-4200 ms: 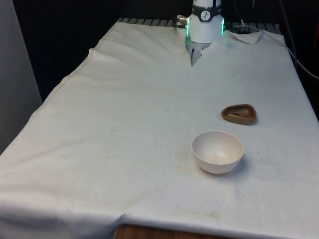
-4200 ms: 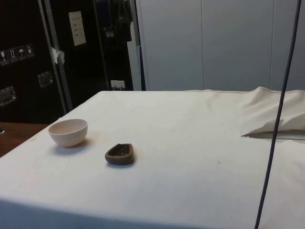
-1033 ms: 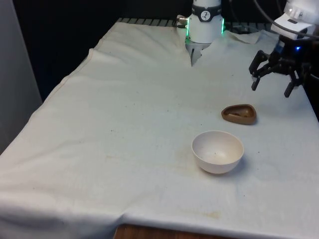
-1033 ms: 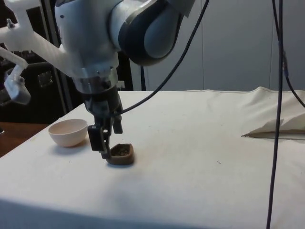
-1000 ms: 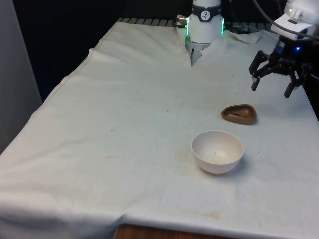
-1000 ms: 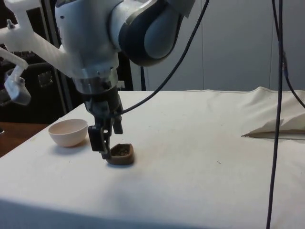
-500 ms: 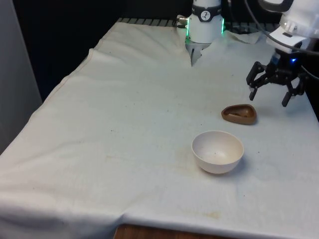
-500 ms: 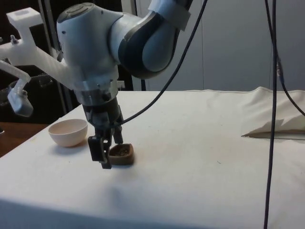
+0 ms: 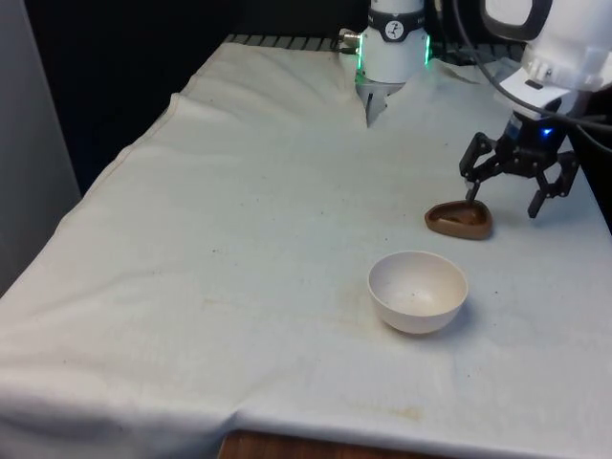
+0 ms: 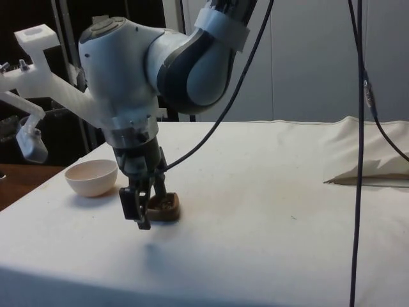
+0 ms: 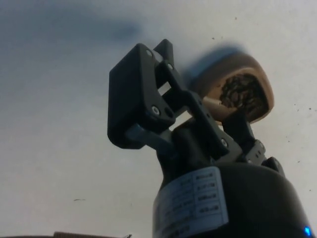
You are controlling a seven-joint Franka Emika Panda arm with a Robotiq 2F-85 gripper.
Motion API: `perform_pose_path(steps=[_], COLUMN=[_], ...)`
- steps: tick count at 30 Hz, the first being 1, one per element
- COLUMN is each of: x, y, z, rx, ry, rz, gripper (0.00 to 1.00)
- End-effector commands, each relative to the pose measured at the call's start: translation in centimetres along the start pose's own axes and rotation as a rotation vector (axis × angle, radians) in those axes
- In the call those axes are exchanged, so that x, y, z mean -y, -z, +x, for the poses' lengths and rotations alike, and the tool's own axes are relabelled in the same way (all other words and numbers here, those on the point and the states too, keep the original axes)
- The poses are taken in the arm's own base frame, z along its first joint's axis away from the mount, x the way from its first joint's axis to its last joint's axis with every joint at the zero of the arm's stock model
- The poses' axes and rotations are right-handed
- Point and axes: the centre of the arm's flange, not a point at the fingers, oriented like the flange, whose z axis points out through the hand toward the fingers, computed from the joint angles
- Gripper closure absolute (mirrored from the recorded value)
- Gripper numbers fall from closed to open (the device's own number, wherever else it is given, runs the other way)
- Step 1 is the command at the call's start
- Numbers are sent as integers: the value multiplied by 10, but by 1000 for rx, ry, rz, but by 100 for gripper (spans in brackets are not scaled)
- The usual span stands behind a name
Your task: Pour the coffee beans from the cup into the bowl.
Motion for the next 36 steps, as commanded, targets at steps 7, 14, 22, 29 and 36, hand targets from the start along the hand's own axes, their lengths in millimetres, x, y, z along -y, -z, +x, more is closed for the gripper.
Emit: perform_pose_path(steps=[7, 14, 22, 29, 36], x=[-10, -8, -9, -13, -18], y=[-7, -13, -19, -23, -25], z=[4, 3, 3, 4, 5], rx=[3, 7, 12, 10, -15], ry=[-12, -13, -14, -18, -24], rz=[-2, -5, -2, 12, 46], gripper=[0, 0, 0, 0, 0])
